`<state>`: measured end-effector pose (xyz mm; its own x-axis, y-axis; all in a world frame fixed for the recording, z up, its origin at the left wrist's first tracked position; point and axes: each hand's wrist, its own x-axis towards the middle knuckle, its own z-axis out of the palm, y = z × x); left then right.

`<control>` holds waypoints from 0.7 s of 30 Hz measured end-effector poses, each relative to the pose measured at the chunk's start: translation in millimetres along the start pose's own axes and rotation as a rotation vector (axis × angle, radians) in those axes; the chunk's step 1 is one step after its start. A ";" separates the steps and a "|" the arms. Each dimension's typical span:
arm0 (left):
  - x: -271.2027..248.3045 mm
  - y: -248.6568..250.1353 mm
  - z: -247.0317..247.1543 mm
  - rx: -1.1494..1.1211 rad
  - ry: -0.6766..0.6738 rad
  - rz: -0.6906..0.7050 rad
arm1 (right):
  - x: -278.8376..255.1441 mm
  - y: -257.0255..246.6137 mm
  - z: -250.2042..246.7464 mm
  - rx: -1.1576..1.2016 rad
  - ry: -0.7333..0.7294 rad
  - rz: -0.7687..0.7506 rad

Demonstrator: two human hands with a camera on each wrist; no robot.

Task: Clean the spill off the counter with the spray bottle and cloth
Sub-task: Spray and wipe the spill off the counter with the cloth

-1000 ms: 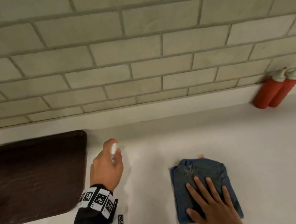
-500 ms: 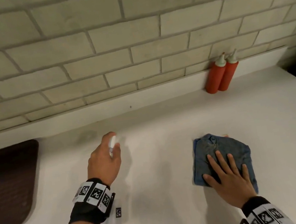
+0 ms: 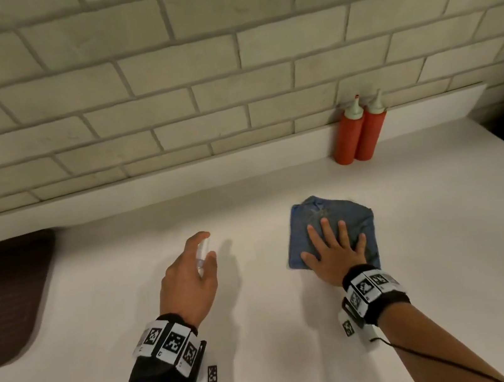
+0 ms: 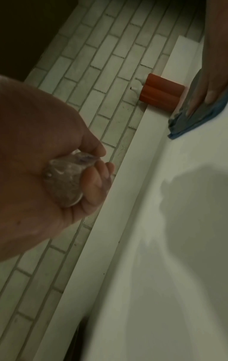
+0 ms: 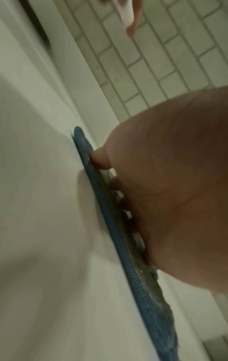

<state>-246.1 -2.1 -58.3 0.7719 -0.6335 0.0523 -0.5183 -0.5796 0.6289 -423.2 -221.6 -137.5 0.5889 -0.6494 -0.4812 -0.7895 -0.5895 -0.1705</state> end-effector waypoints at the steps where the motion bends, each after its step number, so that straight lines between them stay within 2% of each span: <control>1: -3.0 2.3 1.2 0.002 0.002 -0.007 | 3.2 -8.3 -0.9 -0.017 -0.012 -0.023; 5: -10.3 14.2 5.6 0.011 0.007 -0.018 | -27.1 -26.4 21.6 -0.077 0.000 -0.198; 8: -13.2 22.9 8.8 0.016 0.003 -0.010 | -75.8 -12.1 56.6 -0.157 0.081 -0.296; 12: -16.9 29.8 11.9 0.030 0.009 -0.005 | -121.1 42.9 83.3 -0.124 0.107 -0.234; 16: -22.2 32.1 15.6 0.025 -0.008 0.003 | -118.4 93.8 57.1 -0.058 0.094 -0.094; 18: -25.1 32.8 17.3 0.016 -0.018 0.004 | -102.0 100.7 47.0 -0.012 0.088 -0.034; 21: -29.1 33.2 18.8 0.003 -0.033 0.023 | -79.3 82.6 34.1 0.013 0.063 0.008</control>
<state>-292.7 -12.6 -53.5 0.7475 -0.6630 0.0407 -0.5363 -0.5663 0.6258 -541.0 -202.4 -142.7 0.5916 -0.6835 -0.4277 -0.7965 -0.5777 -0.1784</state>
